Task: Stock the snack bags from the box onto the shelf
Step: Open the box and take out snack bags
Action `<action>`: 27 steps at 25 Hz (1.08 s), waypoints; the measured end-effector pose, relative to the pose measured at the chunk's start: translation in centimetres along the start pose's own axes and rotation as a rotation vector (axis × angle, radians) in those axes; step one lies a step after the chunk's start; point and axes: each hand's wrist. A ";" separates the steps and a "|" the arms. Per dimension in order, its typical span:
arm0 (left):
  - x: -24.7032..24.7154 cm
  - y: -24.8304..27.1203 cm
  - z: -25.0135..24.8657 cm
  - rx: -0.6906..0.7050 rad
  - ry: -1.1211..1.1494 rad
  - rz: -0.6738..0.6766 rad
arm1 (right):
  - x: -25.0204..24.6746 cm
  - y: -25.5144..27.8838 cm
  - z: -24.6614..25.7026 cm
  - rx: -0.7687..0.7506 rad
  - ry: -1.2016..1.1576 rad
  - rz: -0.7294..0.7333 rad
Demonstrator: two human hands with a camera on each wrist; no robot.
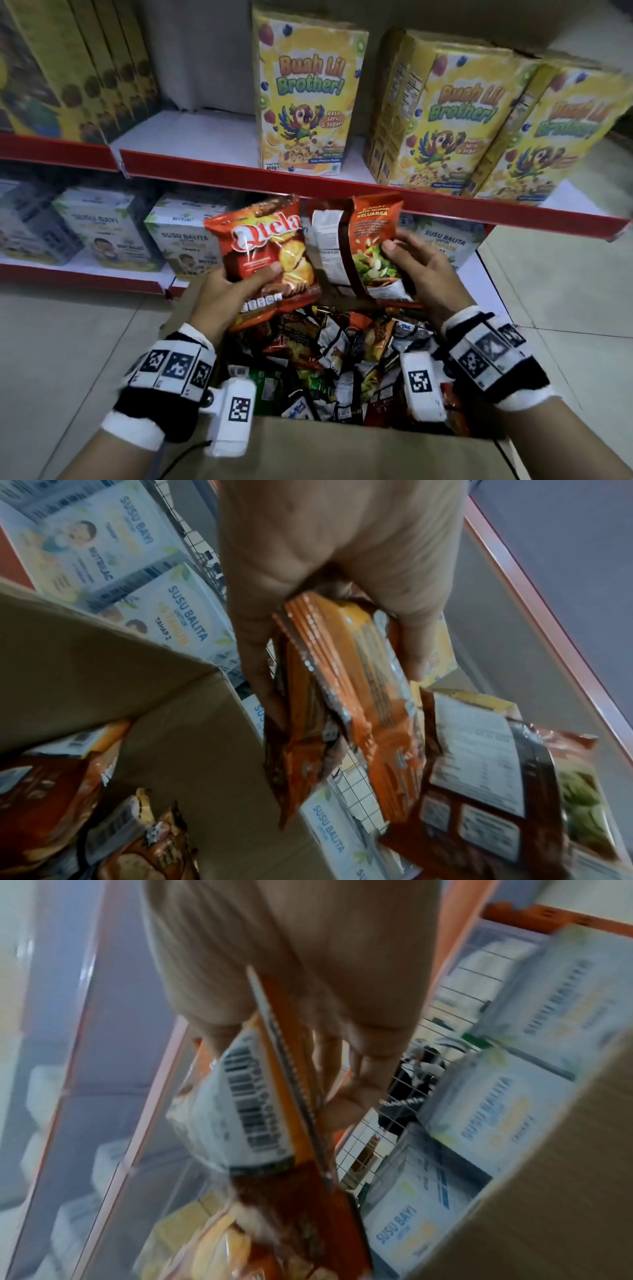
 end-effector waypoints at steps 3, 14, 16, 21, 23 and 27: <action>1.0 0.3 -0.1 -0.060 -0.005 0.069 | 0.3 0.8 0.3 -0.409 0.349 -0.015; 0.9 0.9 -0.4 -0.025 0.030 0.118 | 2.7 2.5 -0.1 -0.335 0.420 0.109; 0.6 0.7 -0.4 -0.008 -0.022 0.133 | 2.1 2.0 0.8 -0.299 0.530 0.125; 1.2 0.9 -1.1 0.074 -0.159 0.222 | 0.6 0.5 2.2 -0.212 1.062 0.468; 1.4 0.5 -1.1 0.086 -0.131 0.187 | 0.0 0.1 2.1 -0.193 1.112 0.450; 1.3 -0.6 -1.3 0.072 0.027 0.136 | -2.4 0.1 1.3 -0.063 0.501 0.229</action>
Point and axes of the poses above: each hand's wrist, its own y-axis away from the middle knuckle, its own x-axis out of the palm, z = x × y, and after that the axes turned 5 degrees about y, right-handed
